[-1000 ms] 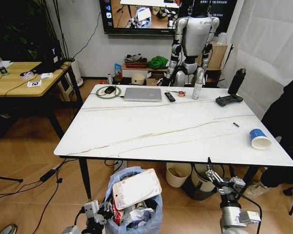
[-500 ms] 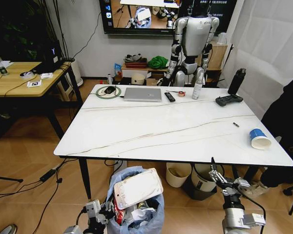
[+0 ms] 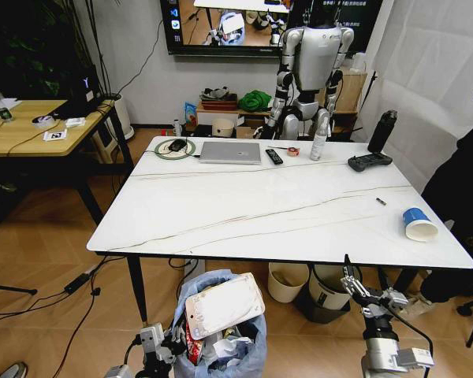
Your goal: Pick up the trash bin and place the trash from the table into it.
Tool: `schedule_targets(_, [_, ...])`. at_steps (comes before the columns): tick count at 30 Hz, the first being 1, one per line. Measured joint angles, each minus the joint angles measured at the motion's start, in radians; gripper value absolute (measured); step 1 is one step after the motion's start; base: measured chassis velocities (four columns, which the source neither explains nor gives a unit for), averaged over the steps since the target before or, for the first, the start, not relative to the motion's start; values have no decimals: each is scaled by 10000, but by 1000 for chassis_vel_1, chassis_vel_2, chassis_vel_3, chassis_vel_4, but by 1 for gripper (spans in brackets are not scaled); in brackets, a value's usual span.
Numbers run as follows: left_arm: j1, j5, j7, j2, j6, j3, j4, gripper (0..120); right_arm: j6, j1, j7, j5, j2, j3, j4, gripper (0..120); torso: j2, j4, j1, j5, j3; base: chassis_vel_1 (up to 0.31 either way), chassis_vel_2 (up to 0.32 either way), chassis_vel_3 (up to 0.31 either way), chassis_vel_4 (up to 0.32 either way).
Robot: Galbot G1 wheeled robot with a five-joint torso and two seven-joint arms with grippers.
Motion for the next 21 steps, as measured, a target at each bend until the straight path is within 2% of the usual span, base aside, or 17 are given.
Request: schedule_targets(21, [37, 71, -2, -23, -9, 41, -25, 0, 13, 14, -52, 170, -47, 21, 34, 100, 0, 0, 0, 0, 0, -8, -9, 10, 9])
